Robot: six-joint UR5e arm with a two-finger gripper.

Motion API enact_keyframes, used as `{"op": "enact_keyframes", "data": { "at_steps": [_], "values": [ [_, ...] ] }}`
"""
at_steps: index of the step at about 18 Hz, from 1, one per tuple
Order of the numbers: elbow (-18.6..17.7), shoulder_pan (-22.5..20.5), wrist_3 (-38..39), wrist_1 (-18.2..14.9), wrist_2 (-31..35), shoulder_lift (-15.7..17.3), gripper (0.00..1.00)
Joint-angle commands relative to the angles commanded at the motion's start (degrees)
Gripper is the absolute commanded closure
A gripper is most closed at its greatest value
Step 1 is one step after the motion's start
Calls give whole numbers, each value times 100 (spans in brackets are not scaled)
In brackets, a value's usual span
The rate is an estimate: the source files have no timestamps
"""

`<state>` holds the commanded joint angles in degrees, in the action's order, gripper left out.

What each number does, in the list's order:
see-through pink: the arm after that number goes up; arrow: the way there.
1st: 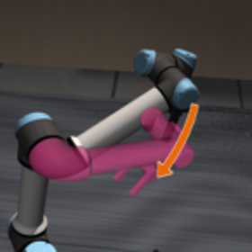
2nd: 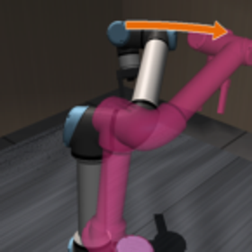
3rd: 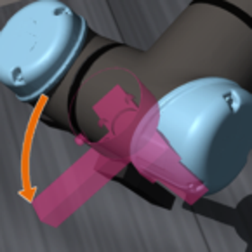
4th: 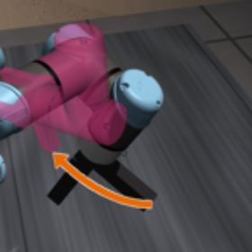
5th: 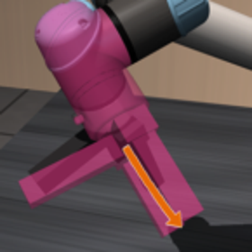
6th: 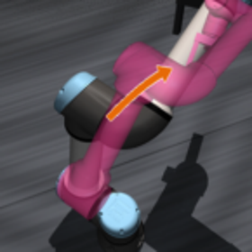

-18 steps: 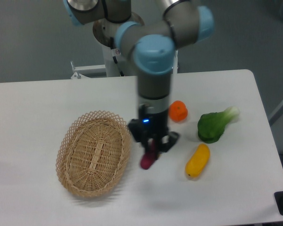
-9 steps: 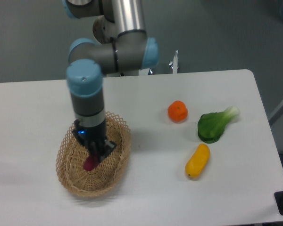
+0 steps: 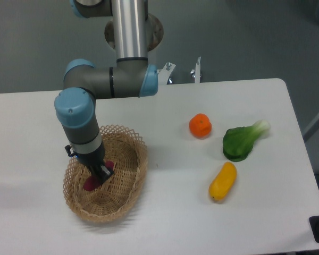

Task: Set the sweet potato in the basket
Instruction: 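Open the gripper to release the sweet potato into the basket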

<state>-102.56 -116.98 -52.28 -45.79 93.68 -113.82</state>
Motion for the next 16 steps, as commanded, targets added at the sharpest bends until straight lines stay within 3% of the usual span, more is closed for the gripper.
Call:
{"op": "enact_keyframes", "data": {
  "at_steps": [6, 8, 10, 12, 13, 16],
  "values": [
    [-53, 79, -177, 0, 142, -9, 73],
    [-53, 79, -169, 18, 142, -17, 68],
    [-27, 79, -177, 26, 151, -18, 53],
    [8, 70, -169, 35, 177, 0, 6],
    [8, 70, -177, 27, 264, 26, 0],
    [87, 27, 33, -26, 353, 166, 0]
  ]
}}
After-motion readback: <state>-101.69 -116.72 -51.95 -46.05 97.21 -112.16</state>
